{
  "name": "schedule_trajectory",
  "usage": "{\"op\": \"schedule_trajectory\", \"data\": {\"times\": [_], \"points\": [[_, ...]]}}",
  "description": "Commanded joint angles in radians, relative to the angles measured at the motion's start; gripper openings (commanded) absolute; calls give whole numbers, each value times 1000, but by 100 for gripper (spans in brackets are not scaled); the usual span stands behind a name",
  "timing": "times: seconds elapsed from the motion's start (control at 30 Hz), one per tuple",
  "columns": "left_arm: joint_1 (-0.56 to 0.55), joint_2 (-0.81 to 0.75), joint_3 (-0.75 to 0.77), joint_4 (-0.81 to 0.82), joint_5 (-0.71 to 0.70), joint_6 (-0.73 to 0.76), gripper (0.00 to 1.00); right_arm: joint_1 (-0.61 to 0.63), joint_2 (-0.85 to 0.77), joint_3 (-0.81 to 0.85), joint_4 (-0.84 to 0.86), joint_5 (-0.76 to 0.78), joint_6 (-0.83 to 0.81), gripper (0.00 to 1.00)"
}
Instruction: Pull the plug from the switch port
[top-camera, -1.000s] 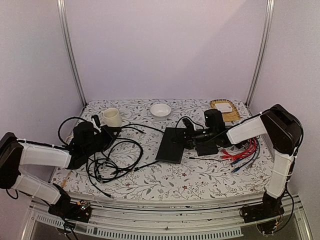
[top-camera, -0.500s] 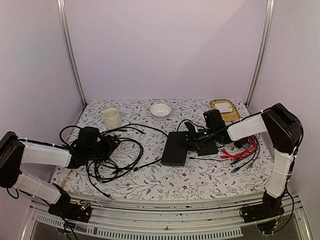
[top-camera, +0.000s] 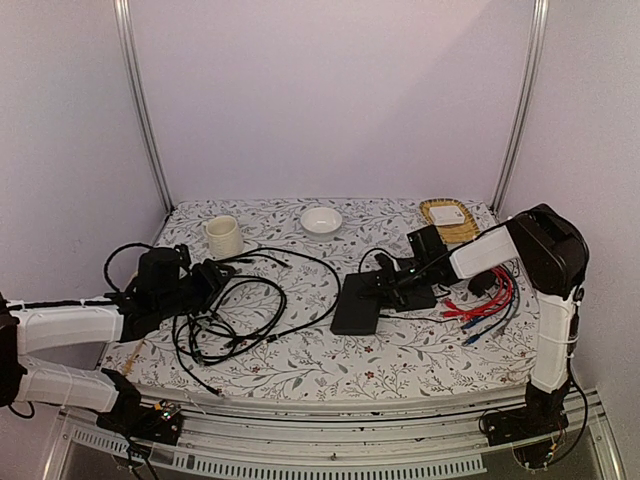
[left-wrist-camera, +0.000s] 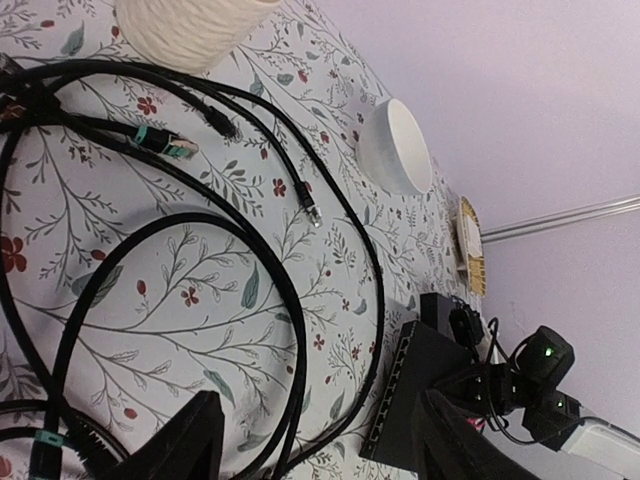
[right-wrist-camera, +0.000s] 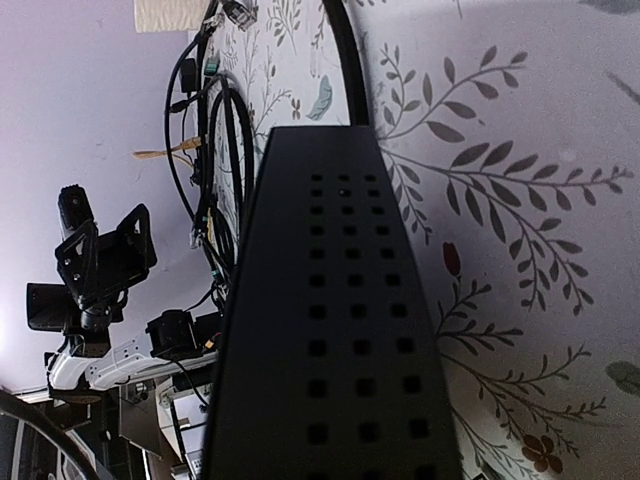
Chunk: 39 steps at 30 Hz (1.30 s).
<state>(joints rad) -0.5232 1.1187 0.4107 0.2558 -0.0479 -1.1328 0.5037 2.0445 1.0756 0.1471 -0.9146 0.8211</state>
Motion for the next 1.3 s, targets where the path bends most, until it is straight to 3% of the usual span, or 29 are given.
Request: {"op": "schedule_trajectory", "data": {"times": [0.0,0.63,1.27], "points": [[-22,-7,8,17,40,59,67,-9,58,57,16,-33,-26,2],[-107,44,13,145,107,110,68,36,295,349,-287,-27,-133,2],[-125,51,7,140,164,126,68,187,494,600,-281,14,-8,2]]}}
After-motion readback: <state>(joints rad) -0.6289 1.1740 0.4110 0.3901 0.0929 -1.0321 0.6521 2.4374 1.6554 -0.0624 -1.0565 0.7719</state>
